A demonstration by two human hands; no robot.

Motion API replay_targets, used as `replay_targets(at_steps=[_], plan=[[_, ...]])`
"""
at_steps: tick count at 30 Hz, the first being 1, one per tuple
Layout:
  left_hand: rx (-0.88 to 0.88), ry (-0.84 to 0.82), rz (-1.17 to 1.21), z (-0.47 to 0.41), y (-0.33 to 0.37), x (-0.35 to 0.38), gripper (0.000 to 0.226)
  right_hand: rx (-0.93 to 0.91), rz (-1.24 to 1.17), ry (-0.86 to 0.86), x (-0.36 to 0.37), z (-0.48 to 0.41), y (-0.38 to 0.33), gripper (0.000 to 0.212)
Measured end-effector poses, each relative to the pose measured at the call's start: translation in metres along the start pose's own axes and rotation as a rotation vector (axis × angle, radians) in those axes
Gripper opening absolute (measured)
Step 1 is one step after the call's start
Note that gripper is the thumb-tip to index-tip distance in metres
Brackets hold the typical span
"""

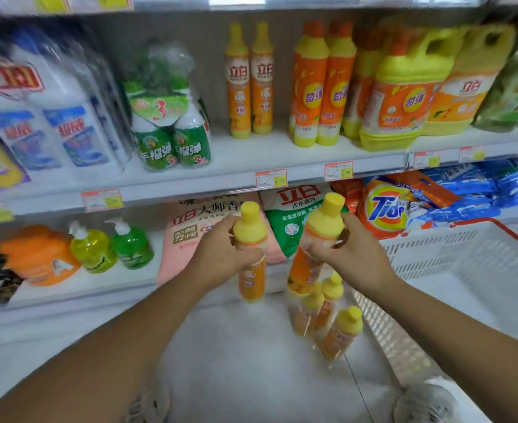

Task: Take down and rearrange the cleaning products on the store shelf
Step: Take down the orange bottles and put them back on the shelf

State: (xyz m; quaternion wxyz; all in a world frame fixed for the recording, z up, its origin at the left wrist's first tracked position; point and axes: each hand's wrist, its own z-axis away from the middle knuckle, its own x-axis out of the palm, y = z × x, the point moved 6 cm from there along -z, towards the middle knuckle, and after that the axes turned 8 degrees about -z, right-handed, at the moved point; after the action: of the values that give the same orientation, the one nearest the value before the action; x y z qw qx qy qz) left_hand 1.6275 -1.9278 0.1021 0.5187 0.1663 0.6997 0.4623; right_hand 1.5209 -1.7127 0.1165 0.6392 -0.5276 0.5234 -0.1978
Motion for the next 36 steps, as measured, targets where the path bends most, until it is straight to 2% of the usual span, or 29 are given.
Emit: replay_targets(at_steps=[3,6,9,13,25,30,33,36], plan=[[0.073,0.083,0.027,-0.012,0.036,-0.048,0.039,-0.114,-0.040,0.058,-0.018,-0.032,-0.049,0.047],[0.090,0.176,0.043,-0.021,0.058,-0.088,0.045,-0.232,-0.069,0.103,-0.024,-0.067,-0.096,0.053],[0.113,0.260,0.078,-0.035,0.064,-0.114,0.041,-0.350,-0.102,0.121,-0.016,-0.102,-0.131,0.054],[0.094,0.287,0.085,-0.063,0.052,-0.133,0.037,-0.411,-0.132,0.122,-0.001,-0.148,-0.158,0.052],[0.060,0.257,0.168,-0.115,0.009,-0.129,0.035,-0.278,0.035,0.019,0.053,-0.261,-0.178,0.052],[0.057,0.215,0.144,-0.125,0.003,-0.119,0.032,-0.265,-0.127,0.022,0.070,-0.264,-0.168,0.063],[0.044,0.220,0.146,-0.124,0.000,-0.117,0.035,-0.276,-0.160,-0.029,0.080,-0.252,-0.152,0.064],[0.030,0.214,0.156,-0.124,-0.006,-0.114,0.032,-0.269,-0.219,-0.079,0.088,-0.245,-0.131,0.074]])
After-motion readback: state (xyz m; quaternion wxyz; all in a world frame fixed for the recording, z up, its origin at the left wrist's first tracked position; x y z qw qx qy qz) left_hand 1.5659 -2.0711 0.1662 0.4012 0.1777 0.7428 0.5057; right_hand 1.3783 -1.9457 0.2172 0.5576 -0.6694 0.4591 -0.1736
